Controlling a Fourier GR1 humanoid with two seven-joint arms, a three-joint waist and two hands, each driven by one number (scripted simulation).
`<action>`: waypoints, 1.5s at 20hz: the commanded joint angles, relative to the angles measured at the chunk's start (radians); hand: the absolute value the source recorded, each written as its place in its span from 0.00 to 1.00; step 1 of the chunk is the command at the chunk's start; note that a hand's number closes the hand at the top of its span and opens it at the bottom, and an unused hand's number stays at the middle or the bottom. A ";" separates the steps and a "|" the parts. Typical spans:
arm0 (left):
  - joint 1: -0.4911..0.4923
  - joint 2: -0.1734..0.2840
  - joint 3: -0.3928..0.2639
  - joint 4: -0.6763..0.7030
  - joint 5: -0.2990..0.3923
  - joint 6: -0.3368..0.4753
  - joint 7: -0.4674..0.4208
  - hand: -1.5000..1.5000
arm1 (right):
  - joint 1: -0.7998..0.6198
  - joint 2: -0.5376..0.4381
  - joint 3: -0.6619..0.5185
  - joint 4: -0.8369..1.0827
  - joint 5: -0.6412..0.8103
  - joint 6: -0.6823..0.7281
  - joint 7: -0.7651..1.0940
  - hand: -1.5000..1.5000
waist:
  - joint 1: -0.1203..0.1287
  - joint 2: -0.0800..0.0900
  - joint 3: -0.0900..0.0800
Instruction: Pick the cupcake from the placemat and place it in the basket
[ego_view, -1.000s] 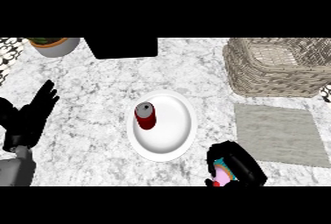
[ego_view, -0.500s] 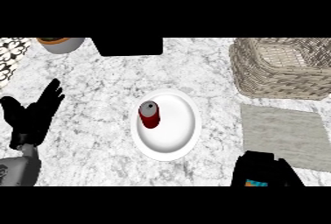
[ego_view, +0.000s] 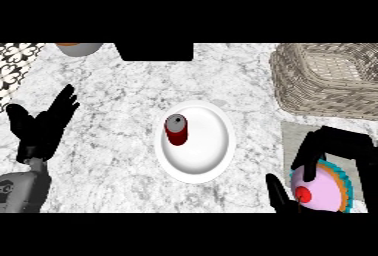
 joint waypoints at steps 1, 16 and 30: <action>-0.045 -0.034 -0.020 -0.017 -0.023 0.044 0.056 0.50 | -0.246 0.015 -0.108 0.066 -0.034 0.024 0.144 1.00 | 0.007 0.001 0.001; -0.007 0.002 0.032 -0.021 -0.001 -0.022 0.028 0.50 | -0.452 -0.192 -0.378 0.617 0.066 -0.082 -0.119 1.00 | 0.012 0.005 0.002; 0.002 -0.047 0.004 -0.089 -0.053 0.011 0.057 0.50 | -0.457 -0.297 -0.516 1.099 -0.022 -0.180 -0.553 1.00 | 0.008 0.002 0.002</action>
